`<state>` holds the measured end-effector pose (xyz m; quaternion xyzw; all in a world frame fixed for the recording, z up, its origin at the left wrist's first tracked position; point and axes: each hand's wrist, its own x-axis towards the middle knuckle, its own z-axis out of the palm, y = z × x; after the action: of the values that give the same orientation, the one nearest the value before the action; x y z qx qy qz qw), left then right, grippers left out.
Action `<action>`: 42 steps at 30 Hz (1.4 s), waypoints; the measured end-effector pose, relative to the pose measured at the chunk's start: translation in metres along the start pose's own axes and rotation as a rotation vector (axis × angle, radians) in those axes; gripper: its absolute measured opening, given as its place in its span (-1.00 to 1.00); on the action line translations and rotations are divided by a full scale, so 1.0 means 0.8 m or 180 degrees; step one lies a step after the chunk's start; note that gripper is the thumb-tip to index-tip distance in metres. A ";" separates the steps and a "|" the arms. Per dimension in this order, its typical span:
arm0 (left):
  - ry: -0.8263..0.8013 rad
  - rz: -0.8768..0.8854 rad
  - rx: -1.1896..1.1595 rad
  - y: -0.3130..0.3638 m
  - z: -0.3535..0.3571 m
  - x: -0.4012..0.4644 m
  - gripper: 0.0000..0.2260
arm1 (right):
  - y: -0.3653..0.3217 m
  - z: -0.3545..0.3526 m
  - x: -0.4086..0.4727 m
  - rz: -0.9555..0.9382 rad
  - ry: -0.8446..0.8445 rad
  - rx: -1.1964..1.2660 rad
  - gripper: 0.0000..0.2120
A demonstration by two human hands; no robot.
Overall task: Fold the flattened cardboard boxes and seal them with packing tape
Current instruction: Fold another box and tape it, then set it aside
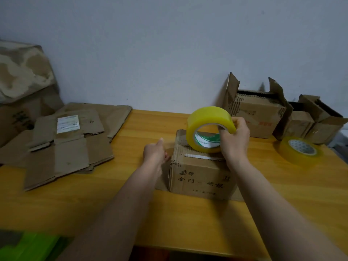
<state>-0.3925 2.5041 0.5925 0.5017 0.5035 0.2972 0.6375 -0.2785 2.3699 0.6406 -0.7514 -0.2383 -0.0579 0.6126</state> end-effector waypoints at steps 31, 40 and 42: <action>-0.1997 0.2073 0.4110 0.021 0.002 -0.042 0.13 | 0.003 -0.051 0.022 0.0106 -0.0722 -0.0636 -0.80; -0.1957 0.1925 0.4178 0.027 0.016 -0.056 0.19 | 0.027 -0.082 0.022 0.0597 -0.0029 -0.0094 -0.82; -0.1840 0.1812 0.4235 0.029 0.026 -0.059 0.25 | 0.038 -0.076 0.014 0.0753 -0.0152 0.0271 -0.79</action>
<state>-0.3847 2.4630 0.6302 0.9462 0.2416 -0.0577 0.2076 -0.2435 2.3112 0.6326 -0.7487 -0.1647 0.0429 0.6406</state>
